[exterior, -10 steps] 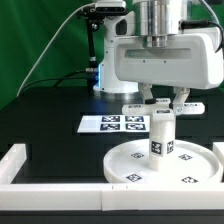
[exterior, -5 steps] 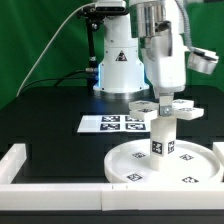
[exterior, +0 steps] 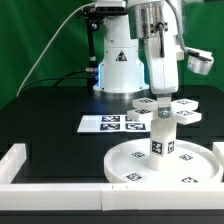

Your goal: Assemble round table

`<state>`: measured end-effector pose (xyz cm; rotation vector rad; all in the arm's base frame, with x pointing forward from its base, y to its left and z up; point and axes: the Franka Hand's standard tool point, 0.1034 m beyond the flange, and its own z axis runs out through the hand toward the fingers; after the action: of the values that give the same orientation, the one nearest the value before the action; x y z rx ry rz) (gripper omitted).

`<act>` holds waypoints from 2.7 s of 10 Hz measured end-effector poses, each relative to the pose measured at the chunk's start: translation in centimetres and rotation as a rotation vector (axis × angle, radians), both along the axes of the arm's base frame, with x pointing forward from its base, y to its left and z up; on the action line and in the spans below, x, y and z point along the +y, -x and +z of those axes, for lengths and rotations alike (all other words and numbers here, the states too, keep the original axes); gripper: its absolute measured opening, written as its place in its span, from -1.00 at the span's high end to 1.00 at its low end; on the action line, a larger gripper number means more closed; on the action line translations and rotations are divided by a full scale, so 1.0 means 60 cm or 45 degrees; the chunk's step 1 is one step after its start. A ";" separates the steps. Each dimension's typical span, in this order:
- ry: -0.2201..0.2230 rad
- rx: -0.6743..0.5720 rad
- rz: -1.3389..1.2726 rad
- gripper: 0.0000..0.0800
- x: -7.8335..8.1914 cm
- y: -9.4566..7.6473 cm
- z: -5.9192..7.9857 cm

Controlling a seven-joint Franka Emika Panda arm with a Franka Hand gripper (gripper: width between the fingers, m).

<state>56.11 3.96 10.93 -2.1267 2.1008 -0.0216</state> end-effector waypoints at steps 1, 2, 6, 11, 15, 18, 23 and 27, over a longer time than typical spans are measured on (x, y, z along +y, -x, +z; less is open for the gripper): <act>-0.015 -0.002 0.016 -0.58 0.000 -0.003 0.015; -0.017 -0.019 0.134 -0.62 0.002 -0.007 0.032; 0.052 -0.098 0.757 -0.62 0.000 -0.012 0.041; 0.146 -0.009 1.634 -0.62 -0.002 -0.017 0.029; 0.168 -0.018 1.738 -0.62 0.000 -0.018 0.022; 0.195 0.012 1.808 -0.62 0.011 -0.012 0.006; 0.219 -0.002 1.775 -0.62 0.002 -0.014 0.003; 0.200 0.009 1.681 -0.62 0.001 -0.008 0.000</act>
Offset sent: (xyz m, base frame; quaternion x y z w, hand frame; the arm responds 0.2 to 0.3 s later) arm 0.0150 0.0245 0.0088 0.0274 -0.0901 -0.5107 0.8546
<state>56.60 4.04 10.96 -3.0996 0.3644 -0.0238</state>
